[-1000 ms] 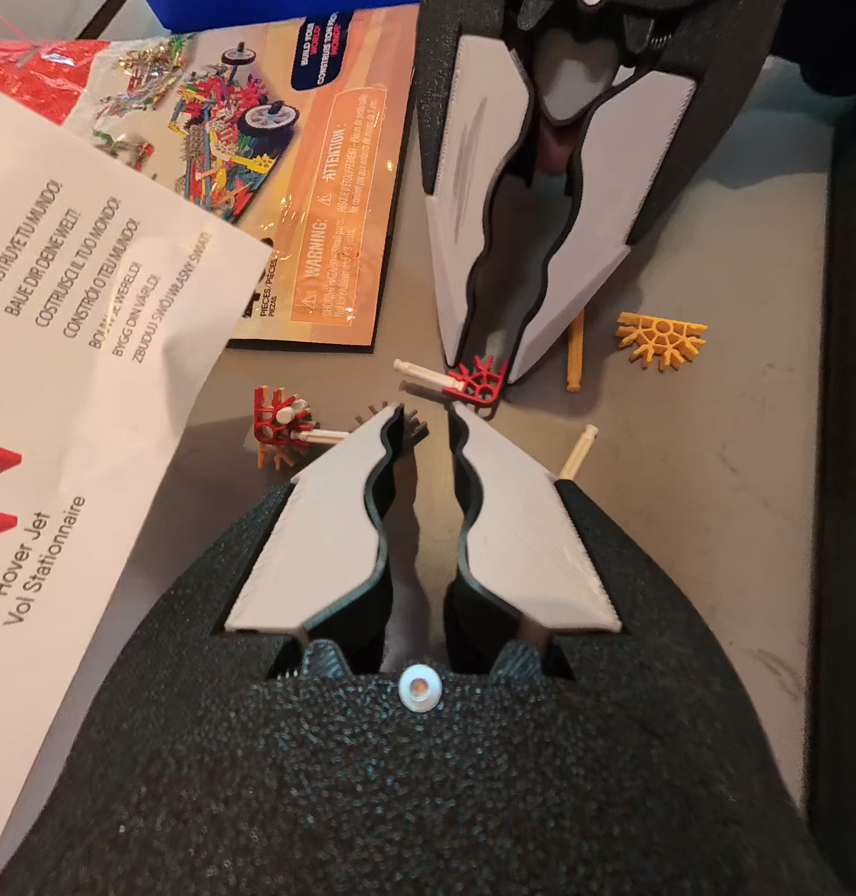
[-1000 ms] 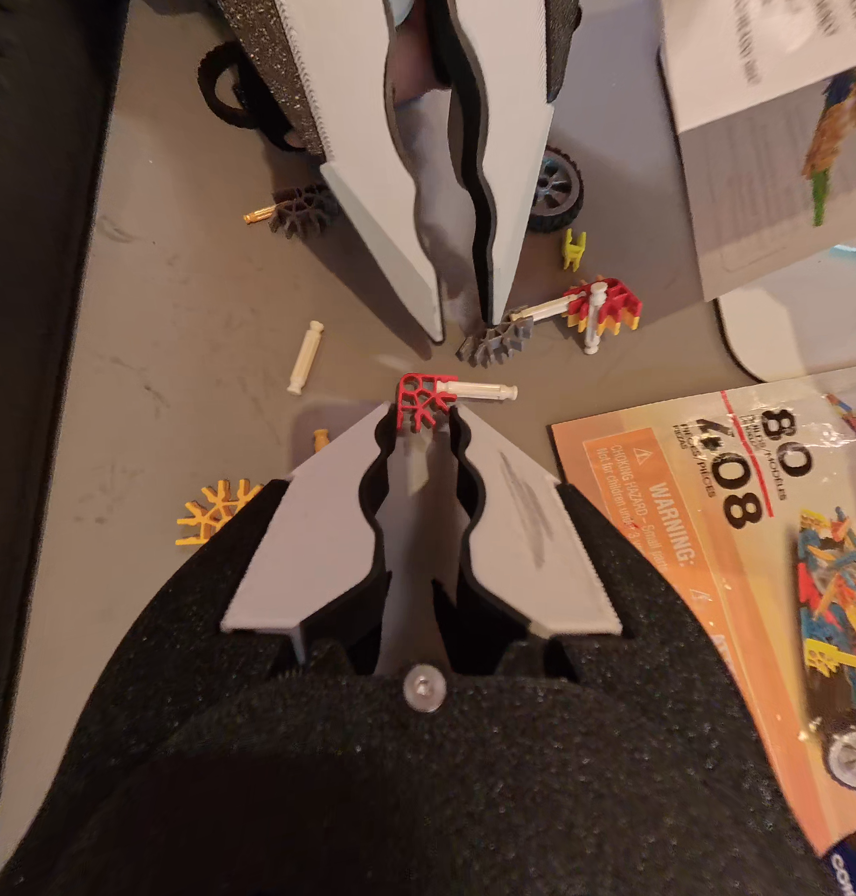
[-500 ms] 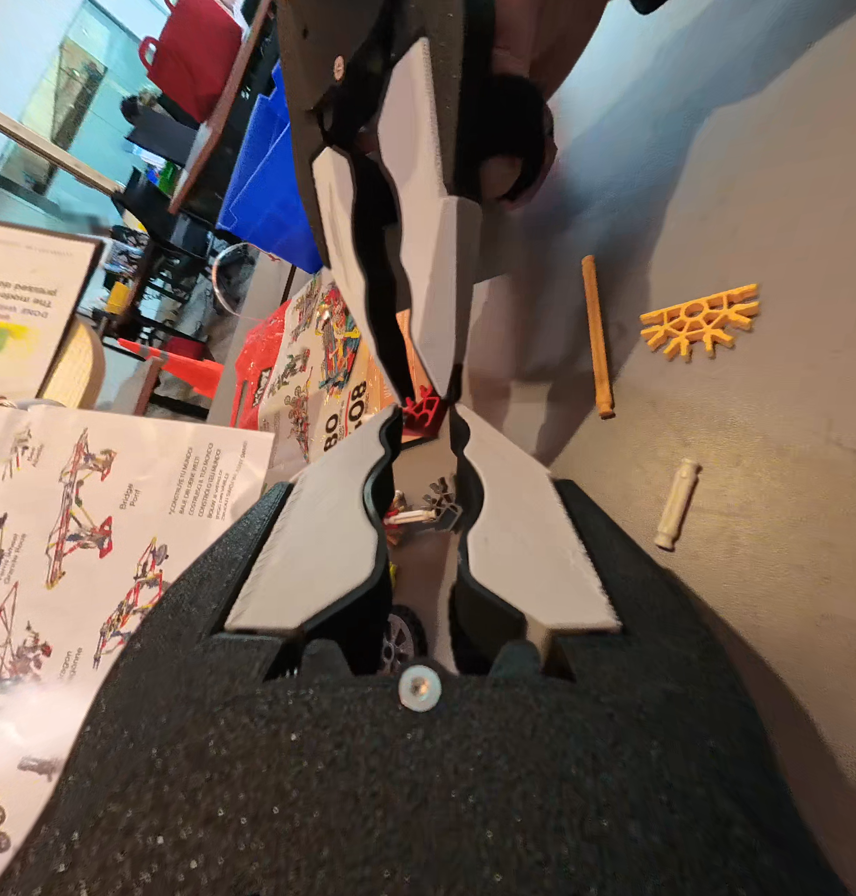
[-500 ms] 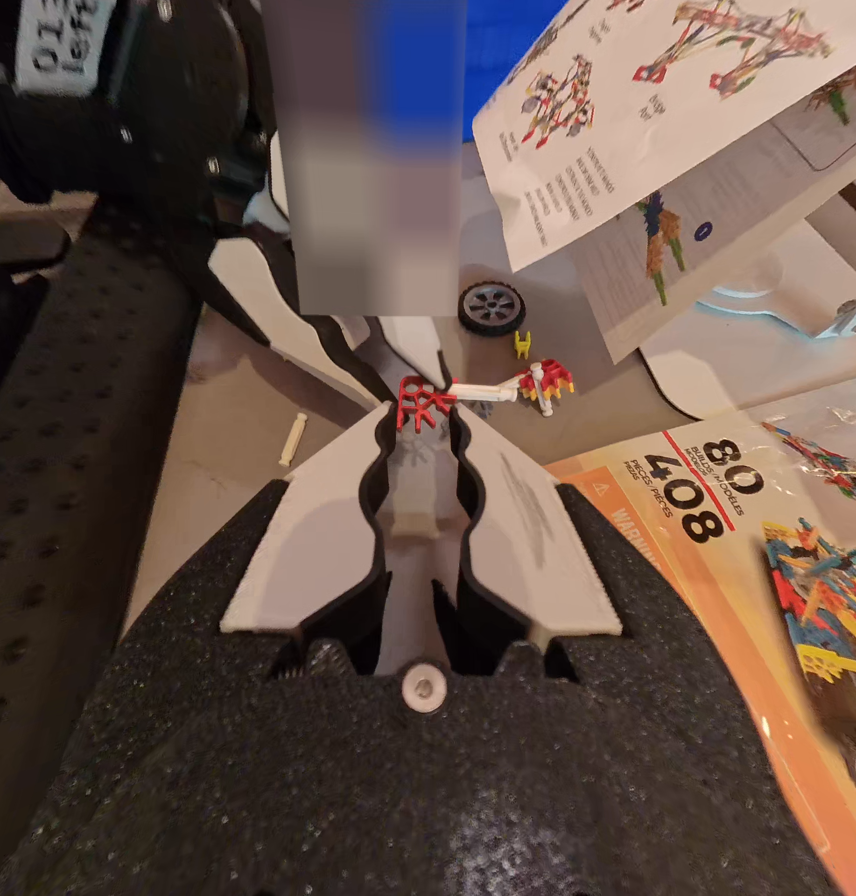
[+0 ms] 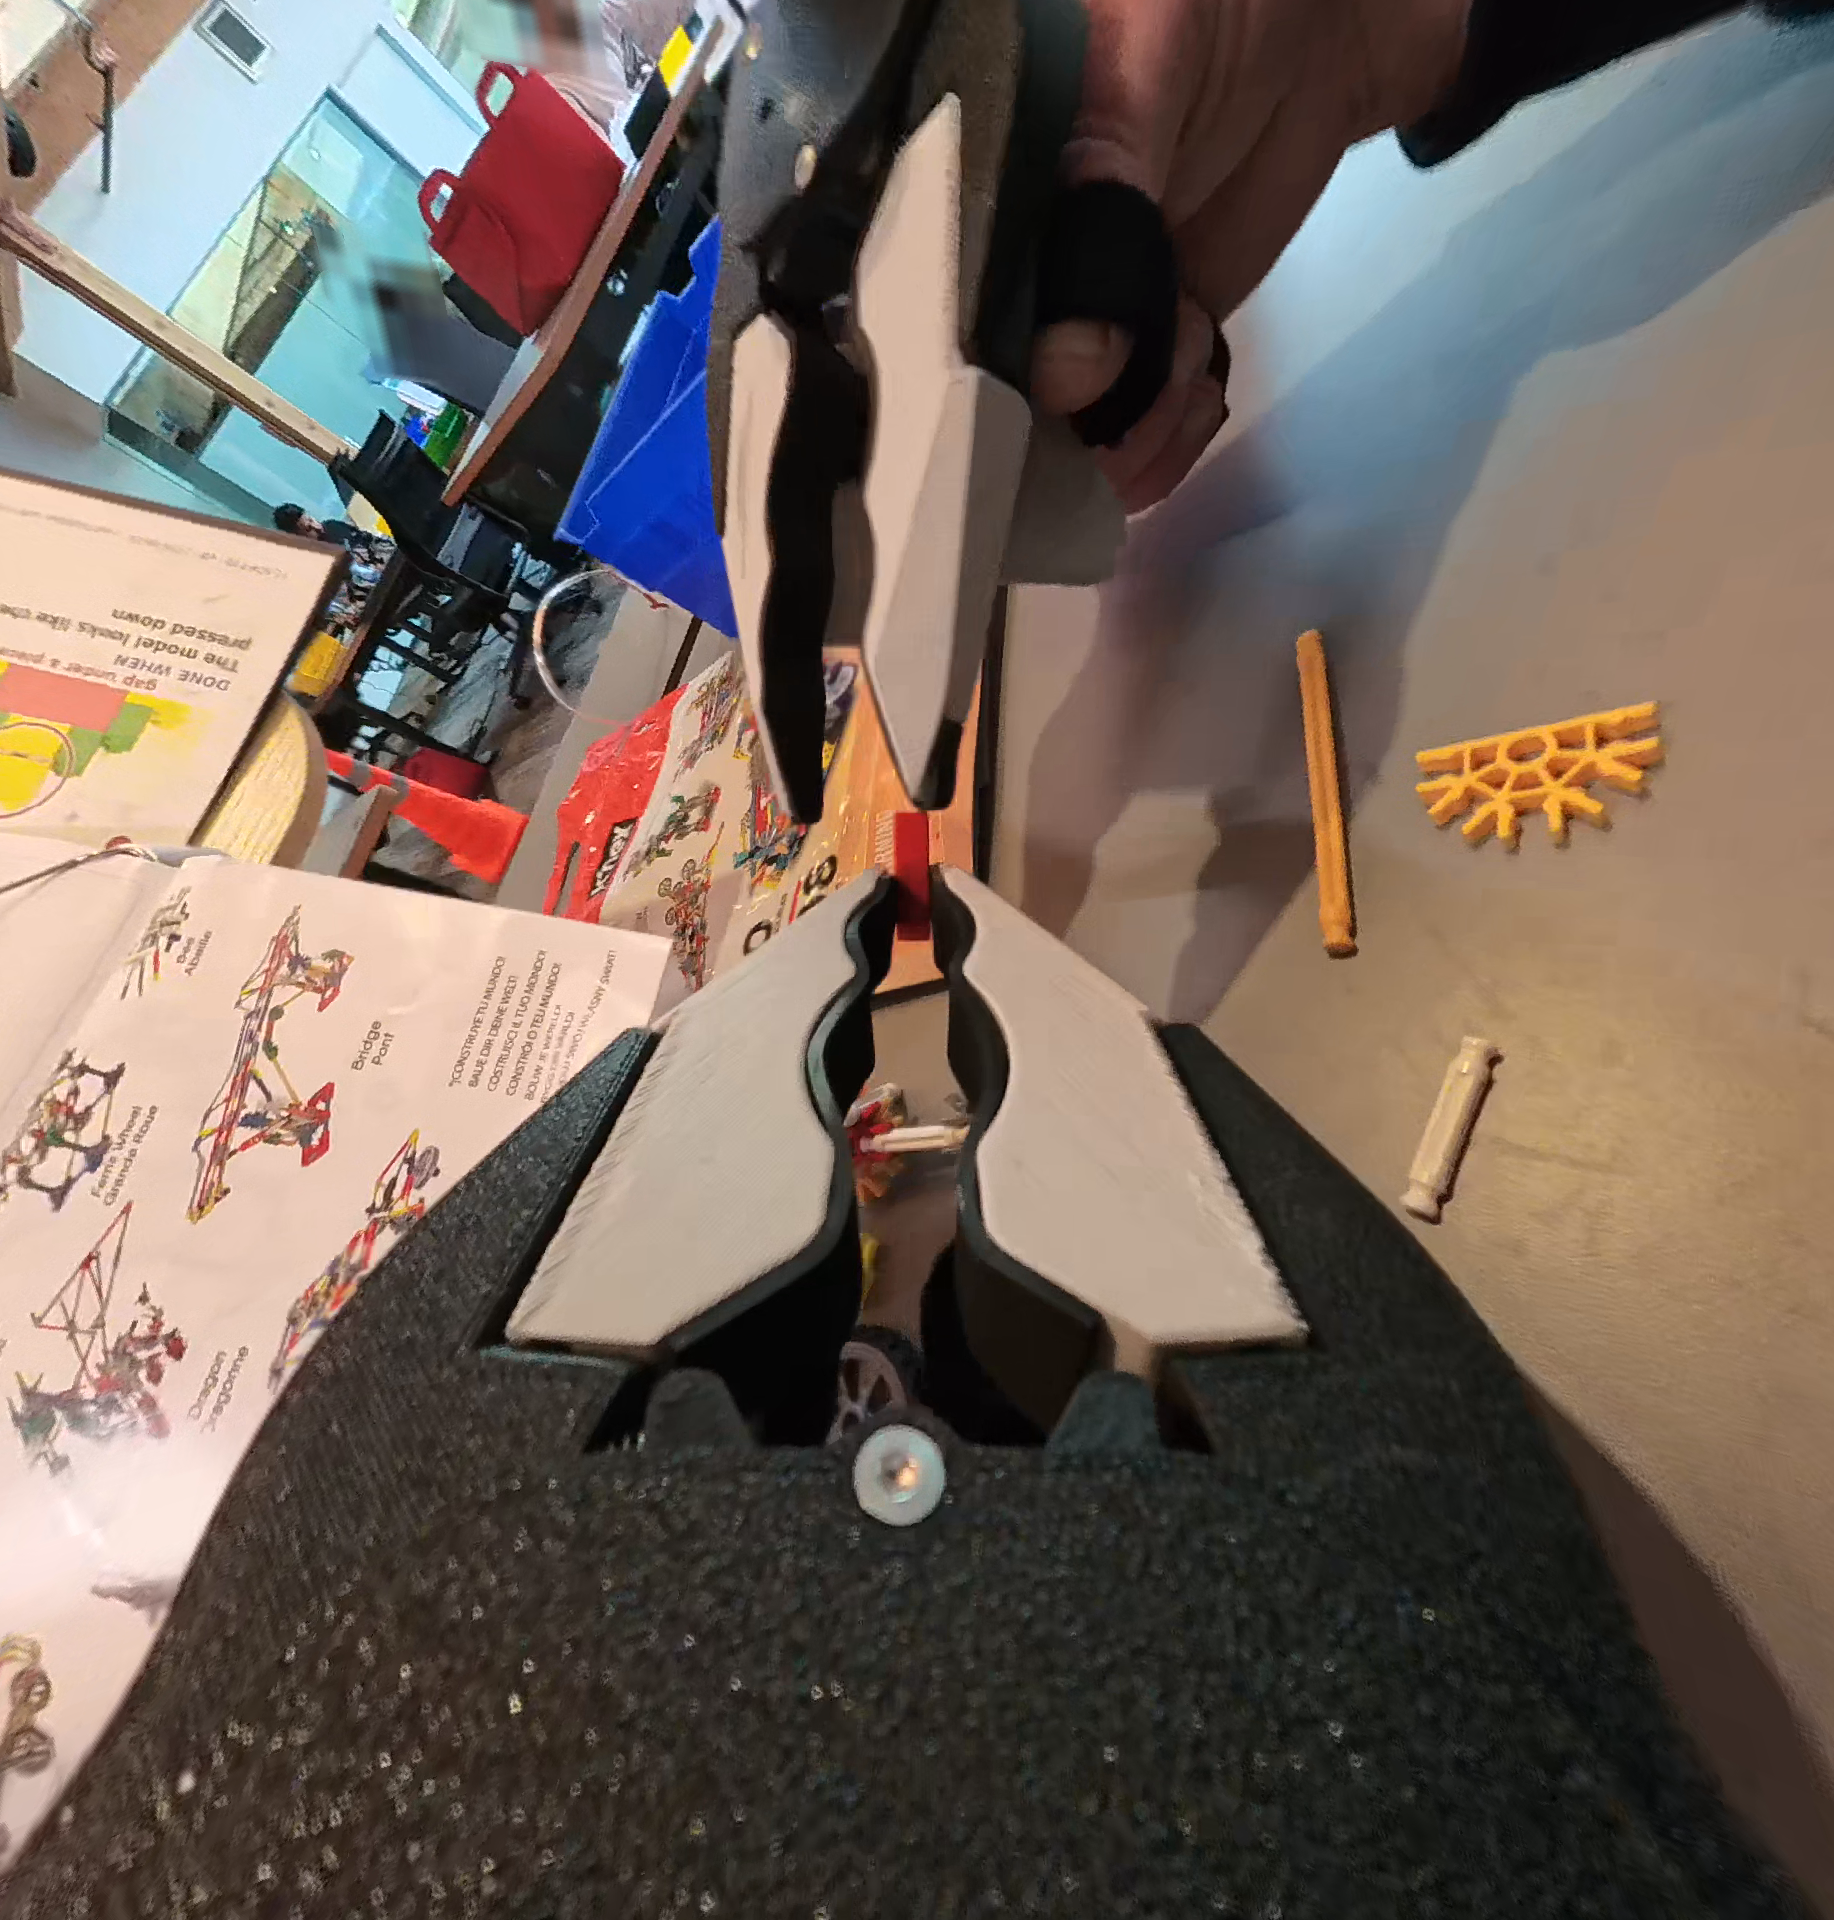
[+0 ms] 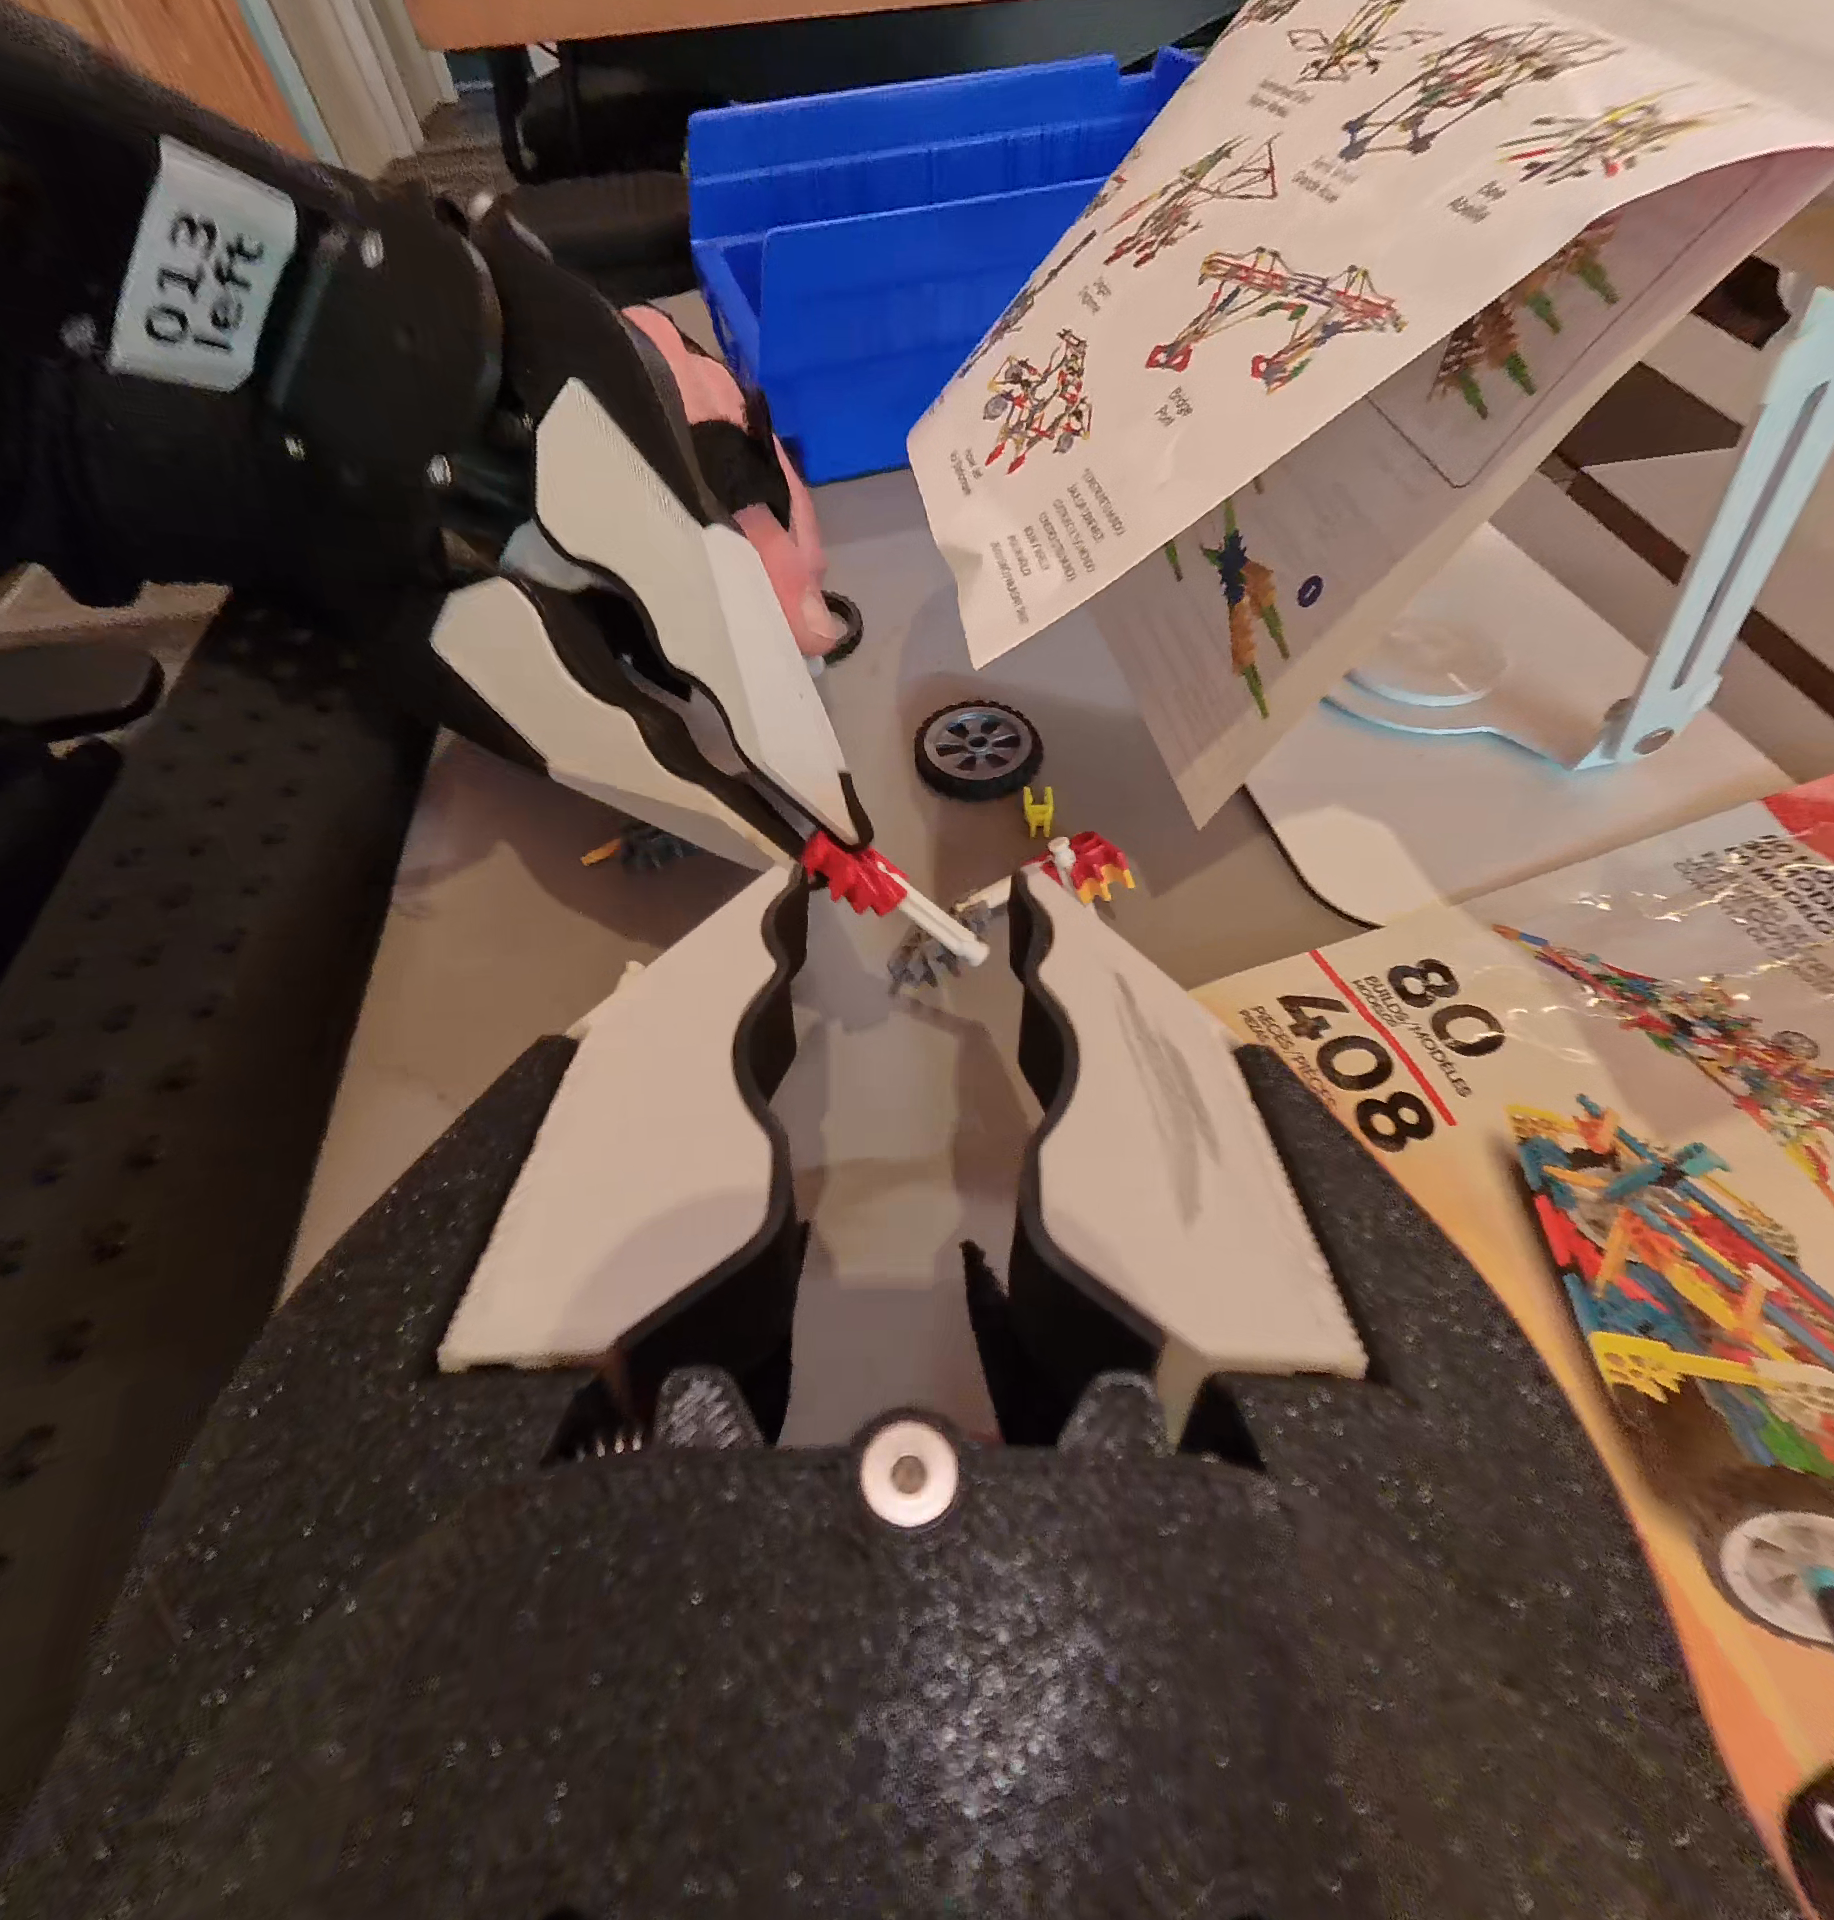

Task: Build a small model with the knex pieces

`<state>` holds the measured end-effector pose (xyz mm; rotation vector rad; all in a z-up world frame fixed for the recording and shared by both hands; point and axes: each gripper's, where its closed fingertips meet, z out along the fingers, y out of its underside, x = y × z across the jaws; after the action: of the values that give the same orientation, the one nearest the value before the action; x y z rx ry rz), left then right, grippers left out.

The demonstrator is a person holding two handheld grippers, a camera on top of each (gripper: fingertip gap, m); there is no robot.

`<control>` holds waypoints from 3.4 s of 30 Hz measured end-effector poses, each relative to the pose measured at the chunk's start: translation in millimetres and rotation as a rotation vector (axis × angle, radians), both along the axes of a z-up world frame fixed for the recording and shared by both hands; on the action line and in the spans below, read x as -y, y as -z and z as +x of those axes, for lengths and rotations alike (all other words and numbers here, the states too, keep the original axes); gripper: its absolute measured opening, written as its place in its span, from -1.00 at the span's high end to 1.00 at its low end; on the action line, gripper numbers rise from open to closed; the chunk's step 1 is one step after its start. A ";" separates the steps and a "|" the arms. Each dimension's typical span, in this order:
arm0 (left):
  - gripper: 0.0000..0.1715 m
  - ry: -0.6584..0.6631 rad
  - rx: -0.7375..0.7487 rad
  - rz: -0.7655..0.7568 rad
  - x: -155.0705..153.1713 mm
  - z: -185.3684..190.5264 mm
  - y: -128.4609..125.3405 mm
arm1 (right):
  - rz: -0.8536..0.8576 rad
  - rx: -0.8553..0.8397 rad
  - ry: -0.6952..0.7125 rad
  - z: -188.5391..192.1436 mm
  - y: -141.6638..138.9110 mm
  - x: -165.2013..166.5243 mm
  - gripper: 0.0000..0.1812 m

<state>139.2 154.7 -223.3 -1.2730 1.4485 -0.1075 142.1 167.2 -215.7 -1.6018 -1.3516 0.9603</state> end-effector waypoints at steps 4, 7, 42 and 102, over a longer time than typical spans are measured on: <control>0.95 0.037 0.098 -0.107 5.0 1.3 -8.6 | 0.074 0.064 -0.004 3.0 10.0 -1.3 0.57; 0.94 0.050 0.162 -0.171 6.2 1.1 -15.4 | 0.083 0.071 -0.025 3.3 11.7 2.3 0.55; 0.98 -0.016 0.259 -0.386 -17.0 -15.2 -7.1 | 0.151 0.154 0.024 0.0 9.1 -0.5 0.96; 0.88 -0.015 0.057 -0.382 -12.7 -22.5 18.5 | 0.211 0.302 0.006 -4.6 41.2 -0.4 1.00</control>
<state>116.7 167.4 -241.8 -1.5744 1.4107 -0.4230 137.5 167.7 -256.9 -1.6300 -1.5927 0.5636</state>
